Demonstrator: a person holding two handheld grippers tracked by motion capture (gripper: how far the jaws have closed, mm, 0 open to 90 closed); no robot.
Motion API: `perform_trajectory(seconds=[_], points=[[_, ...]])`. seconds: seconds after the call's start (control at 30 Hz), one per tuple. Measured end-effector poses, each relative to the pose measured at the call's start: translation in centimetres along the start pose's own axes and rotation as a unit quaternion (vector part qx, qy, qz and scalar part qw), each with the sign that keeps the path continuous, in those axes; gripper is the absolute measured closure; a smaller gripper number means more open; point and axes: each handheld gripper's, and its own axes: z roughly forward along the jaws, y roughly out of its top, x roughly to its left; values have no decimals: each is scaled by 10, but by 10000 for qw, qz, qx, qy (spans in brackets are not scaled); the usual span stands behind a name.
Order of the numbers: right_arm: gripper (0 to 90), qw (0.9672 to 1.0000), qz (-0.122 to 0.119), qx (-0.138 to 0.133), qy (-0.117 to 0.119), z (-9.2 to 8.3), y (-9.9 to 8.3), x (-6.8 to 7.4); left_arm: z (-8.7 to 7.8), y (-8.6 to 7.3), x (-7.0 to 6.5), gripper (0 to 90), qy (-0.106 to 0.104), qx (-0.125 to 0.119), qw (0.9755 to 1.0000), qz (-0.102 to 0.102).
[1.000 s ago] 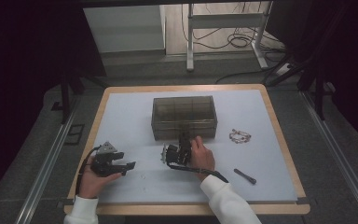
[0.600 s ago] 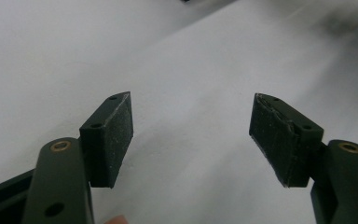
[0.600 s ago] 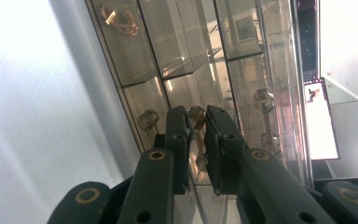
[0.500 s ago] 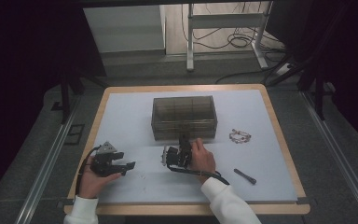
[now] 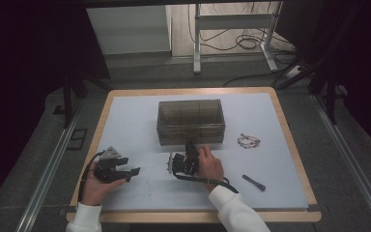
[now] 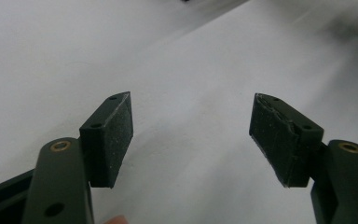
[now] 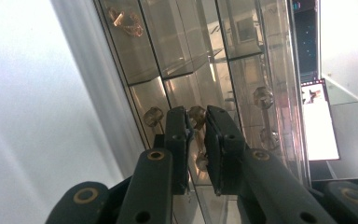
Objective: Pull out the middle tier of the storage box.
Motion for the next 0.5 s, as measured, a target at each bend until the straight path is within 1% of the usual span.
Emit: perform_trajectory(seconds=[0.07, 0.13, 0.27, 0.37, 0.43, 0.5], points=[[750, 9998, 136, -65, 139, -1, 0, -3, 0, 0, 0, 306, 2, -9, 10000, -5], [715, 9996, 219, -52, 171, -2, -1, -5, 0, 0, 0, 306, -2, 3, 10000, -3], [679, 9981, 472, -148, 376, -4, -3, -10, 0, 0, 0, 306, 0, 2, 10000, -2], [655, 9958, 715, -228, 529, -7, -4, -15, 0, 0, 0, 306, 7, -11, 10000, -4], [637, 9941, 835, -285, 628, -9, -5, -17, 0, 0, 0, 306, 10, -10, 10000, 1], [609, 9920, 981, -310, 736, -11, -7, -18, 0, 0, 0, 306, 12, -15, 10000, 2]])
